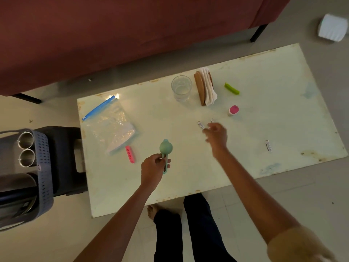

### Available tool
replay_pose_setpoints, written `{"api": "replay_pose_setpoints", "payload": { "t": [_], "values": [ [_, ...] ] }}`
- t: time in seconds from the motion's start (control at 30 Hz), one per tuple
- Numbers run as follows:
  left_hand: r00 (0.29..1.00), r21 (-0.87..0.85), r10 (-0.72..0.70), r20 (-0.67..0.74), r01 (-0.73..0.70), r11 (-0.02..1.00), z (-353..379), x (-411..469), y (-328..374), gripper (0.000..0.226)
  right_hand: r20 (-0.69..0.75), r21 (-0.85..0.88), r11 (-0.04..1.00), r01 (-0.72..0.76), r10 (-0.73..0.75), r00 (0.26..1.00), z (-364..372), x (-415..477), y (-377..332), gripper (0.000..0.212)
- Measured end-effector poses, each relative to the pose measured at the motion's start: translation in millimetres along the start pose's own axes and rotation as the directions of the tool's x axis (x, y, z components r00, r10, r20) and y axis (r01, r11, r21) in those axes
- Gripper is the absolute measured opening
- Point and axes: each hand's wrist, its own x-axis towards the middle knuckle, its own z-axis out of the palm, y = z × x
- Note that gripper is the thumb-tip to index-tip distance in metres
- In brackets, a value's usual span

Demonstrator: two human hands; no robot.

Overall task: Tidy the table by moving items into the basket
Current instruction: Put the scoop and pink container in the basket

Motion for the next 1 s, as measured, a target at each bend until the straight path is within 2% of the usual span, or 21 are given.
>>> {"api": "replay_pose_setpoints", "payload": {
  "t": [0.07, 0.1, 0.17, 0.23, 0.3, 0.37, 0.47, 0.57, 0.67, 0.77, 0.93, 1.0],
  "values": [
    [1.0, 0.012, 0.009, -0.007, -0.009, 1.0, 0, 2, 1, 0.01, -0.187, -0.252, 0.962, 0.102, -0.152, 0.971, -19, 41, -8, 0.028],
    [1.0, 0.017, 0.013, -0.011, -0.013, 1.0, 0, 2, 1, 0.01, -0.21, -0.414, 0.903, 0.114, -0.216, 0.954, -29, 57, -12, 0.034],
    [1.0, 0.018, 0.012, -0.021, -0.012, 1.0, 0, 2, 1, 0.011, -0.148, -0.653, 0.749, 0.116, -0.276, 0.95, -43, 83, -14, 0.047],
    [0.999, 0.009, 0.011, -0.032, -0.011, 1.0, 0, 2, 0, 0.01, -0.035, -0.73, 0.671, 0.134, -0.232, 0.972, -51, 98, -11, 0.054],
    [0.999, 0.006, 0.009, -0.038, -0.009, 1.0, 0, 1, -2, 0.009, 0.051, -0.744, 0.649, 0.161, -0.185, 0.981, -54, 107, -5, 0.052],
    [0.999, 0.012, 0.009, -0.036, -0.009, 1.0, 1, -1, -2, 0.009, 0.058, -0.749, 0.639, 0.178, -0.204, 0.977, -54, 110, 2, 0.045],
    [0.999, -0.021, -0.007, -0.046, 0.006, 1.0, 2, -4, 4, 0.014, 0.004, -0.695, 0.696, 0.182, -0.249, 0.969, -50, 106, 6, 0.036],
    [0.997, -0.112, -0.053, -0.059, 0.046, 0.993, -5, -8, 14, 0.017, 0.015, -0.569, 0.787, 0.24, -0.282, 0.959, -43, 87, -2, 0.033],
    [0.993, -0.222, -0.104, -0.056, 0.089, 0.971, -15, -21, 26, 0.011, 0.101, -0.429, 0.823, 0.371, -0.365, 0.926, -35, 43, -14, 0.028],
    [0.992, -0.333, -0.118, -0.04, 0.098, 0.938, -30, -43, 45, 0.011, 0.192, -0.29, 0.856, 0.428, -0.386, 0.902, -29, -17, -26, 0.028],
    [0.991, -0.484, -0.13, -0.034, 0.097, 0.87, -70, -94, 67, 0.01, 0.406, -0.051, 0.935, 0.351, -0.302, 0.863, -21, -124, -53, 0.018],
    [0.99, -0.523, -0.136, -0.041, 0.094, 0.847, -88, -114, 65, 0.01, 0.467, -0.015, 0.946, 0.323, -0.279, 0.839, -14, -161, -62, 0.018]
  ]
}}
